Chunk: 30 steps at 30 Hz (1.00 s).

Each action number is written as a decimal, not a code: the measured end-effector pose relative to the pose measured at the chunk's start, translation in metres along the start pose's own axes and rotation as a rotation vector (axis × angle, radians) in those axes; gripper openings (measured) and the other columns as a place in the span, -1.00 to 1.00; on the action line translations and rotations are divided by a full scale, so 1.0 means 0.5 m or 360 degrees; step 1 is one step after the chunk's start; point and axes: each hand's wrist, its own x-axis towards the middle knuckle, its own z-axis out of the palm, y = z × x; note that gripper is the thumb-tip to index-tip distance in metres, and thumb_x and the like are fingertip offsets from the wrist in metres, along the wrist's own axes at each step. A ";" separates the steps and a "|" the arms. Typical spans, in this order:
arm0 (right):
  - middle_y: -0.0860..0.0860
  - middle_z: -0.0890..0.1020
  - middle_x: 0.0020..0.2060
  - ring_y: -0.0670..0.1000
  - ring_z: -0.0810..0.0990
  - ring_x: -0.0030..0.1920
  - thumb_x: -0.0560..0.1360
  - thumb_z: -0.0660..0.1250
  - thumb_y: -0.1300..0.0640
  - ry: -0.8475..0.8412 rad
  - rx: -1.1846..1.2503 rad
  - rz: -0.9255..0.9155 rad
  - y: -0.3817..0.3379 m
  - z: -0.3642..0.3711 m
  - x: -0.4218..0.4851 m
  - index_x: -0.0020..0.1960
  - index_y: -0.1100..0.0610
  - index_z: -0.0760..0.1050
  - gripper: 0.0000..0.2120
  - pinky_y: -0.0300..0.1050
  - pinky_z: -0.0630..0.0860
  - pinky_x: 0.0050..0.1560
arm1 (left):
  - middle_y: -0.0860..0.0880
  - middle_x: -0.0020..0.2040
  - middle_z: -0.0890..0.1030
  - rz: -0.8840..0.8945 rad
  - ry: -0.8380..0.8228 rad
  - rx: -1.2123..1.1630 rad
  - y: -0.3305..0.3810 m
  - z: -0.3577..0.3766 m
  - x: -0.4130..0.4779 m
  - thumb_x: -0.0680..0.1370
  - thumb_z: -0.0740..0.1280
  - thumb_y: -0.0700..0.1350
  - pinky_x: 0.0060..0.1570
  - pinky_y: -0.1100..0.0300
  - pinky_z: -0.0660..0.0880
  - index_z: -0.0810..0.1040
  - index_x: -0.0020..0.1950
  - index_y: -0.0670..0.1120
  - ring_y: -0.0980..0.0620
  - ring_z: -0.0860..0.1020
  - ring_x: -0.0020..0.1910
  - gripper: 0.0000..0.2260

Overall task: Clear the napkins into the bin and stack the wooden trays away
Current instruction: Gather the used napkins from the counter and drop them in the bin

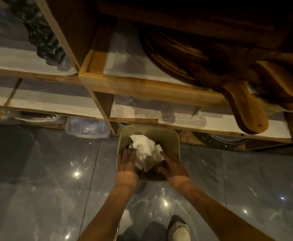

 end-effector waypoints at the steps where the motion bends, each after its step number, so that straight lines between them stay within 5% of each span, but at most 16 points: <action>1: 0.01 0.11 0.56 0.12 0.21 0.50 0.57 0.27 -0.07 -0.0039 -0.0055 -0.0020 0.001 -0.006 -0.003 0.56 -0.10 0.07 -0.36 -0.03 0.22 0.44 | -0.15 0.60 -0.07 -0.0048 -0.0072 -0.0017 0.006 -0.015 -0.013 0.58 0.26 -0.17 0.48 -0.09 0.19 0.03 0.58 0.06 -0.25 0.02 0.56 -0.36; 10: 0.00 -0.10 0.59 0.12 -0.12 0.58 0.52 0.26 -0.19 -0.0078 -0.0648 -0.0362 -0.080 -0.132 -0.150 0.56 -0.22 -0.17 -0.21 0.11 -0.02 0.53 | -0.07 0.62 -0.12 -0.0191 -0.0128 0.0397 0.027 -0.195 -0.160 0.62 0.19 0.04 0.53 -0.21 -0.02 -0.06 0.59 0.07 -0.17 -0.17 0.58 -0.38; 14: 0.04 0.13 0.55 0.17 0.12 0.52 0.47 0.26 -0.30 -0.0023 -0.0525 -0.0372 -0.164 -0.231 -0.261 0.56 -0.23 -0.17 -0.17 0.20 0.11 0.49 | -0.05 0.62 -0.13 -0.0231 -0.0128 0.0451 0.093 -0.332 -0.260 0.61 0.18 0.12 0.51 -0.26 -0.06 -0.03 0.59 0.08 -0.15 -0.19 0.58 -0.38; 21: 0.07 -0.07 0.59 0.12 -0.23 0.57 0.47 0.16 -0.39 0.0144 -0.0435 -0.0516 -0.278 -0.433 -0.497 0.56 -0.21 -0.22 -0.17 0.21 -0.15 0.52 | -0.04 0.62 -0.15 -0.0207 0.0022 0.0435 0.238 -0.537 -0.469 0.57 0.17 0.24 0.44 -0.37 -0.11 -0.03 0.58 0.12 -0.17 -0.24 0.57 -0.34; 30: 0.05 -0.20 0.59 0.14 -0.32 0.55 0.45 0.04 -0.47 0.0336 -0.0480 -0.0417 -0.328 -0.693 -0.750 0.52 -0.26 -0.32 -0.18 0.26 -0.19 0.52 | -0.03 0.62 -0.10 -0.0209 0.0205 0.0314 0.377 -0.783 -0.684 0.58 0.14 0.23 0.44 -0.41 -0.13 0.00 0.58 0.14 -0.21 -0.22 0.57 -0.38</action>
